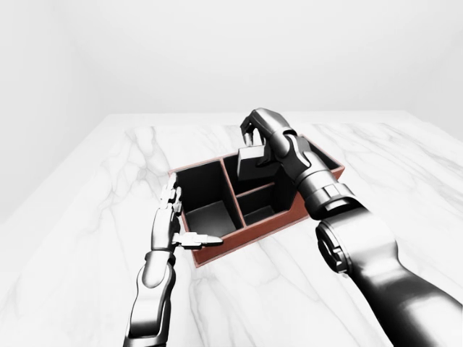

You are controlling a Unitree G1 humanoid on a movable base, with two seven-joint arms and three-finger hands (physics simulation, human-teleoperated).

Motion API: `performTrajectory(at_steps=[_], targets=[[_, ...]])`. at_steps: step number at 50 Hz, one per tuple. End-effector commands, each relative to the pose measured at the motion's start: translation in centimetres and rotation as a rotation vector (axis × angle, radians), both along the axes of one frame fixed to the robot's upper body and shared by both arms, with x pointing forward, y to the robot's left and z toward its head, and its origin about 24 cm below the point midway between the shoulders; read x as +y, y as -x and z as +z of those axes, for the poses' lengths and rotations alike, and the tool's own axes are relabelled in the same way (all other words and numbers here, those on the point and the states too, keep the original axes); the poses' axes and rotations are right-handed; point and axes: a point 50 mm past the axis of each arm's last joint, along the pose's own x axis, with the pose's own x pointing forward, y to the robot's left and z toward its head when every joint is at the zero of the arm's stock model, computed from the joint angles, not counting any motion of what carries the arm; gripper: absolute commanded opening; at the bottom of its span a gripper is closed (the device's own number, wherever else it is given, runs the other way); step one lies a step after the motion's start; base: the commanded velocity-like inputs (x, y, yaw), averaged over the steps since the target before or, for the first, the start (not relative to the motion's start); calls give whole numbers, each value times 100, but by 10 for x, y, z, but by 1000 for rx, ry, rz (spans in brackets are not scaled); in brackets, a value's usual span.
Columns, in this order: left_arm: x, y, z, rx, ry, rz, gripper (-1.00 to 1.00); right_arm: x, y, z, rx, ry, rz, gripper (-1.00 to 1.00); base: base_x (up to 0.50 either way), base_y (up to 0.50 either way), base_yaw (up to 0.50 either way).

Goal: Pick up the book and place it in the front compartment of the caddy.

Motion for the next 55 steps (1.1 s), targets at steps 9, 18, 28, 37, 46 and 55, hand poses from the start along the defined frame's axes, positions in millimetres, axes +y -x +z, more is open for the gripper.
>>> performTrajectory(at_steps=[9,18,28,37,46,55], targets=[[0,0,0,1,-4,3,99,-1,-1,6,-40,-13,-24,-100,0,0,0],[0,0,1,-3,-3,5,99,3,-1,6,-41,-20,-21,-100,0,0,0],[1,-1,-1,4,-3,6,99,3,-1,6,-44,-23,-30,-100,0,0,0],[1,-1,-1,5,-3,5,99,5,-1,6,-49,-26,-29,-100,0,0,0],[1,-1,0,2,-3,5,99,6,-1,4,-51,-32,-34,-100,0,0,0],[1,0,1,-5,-3,7,98,6,-1,0,-50,-35,-40,-100,0,0,0]])
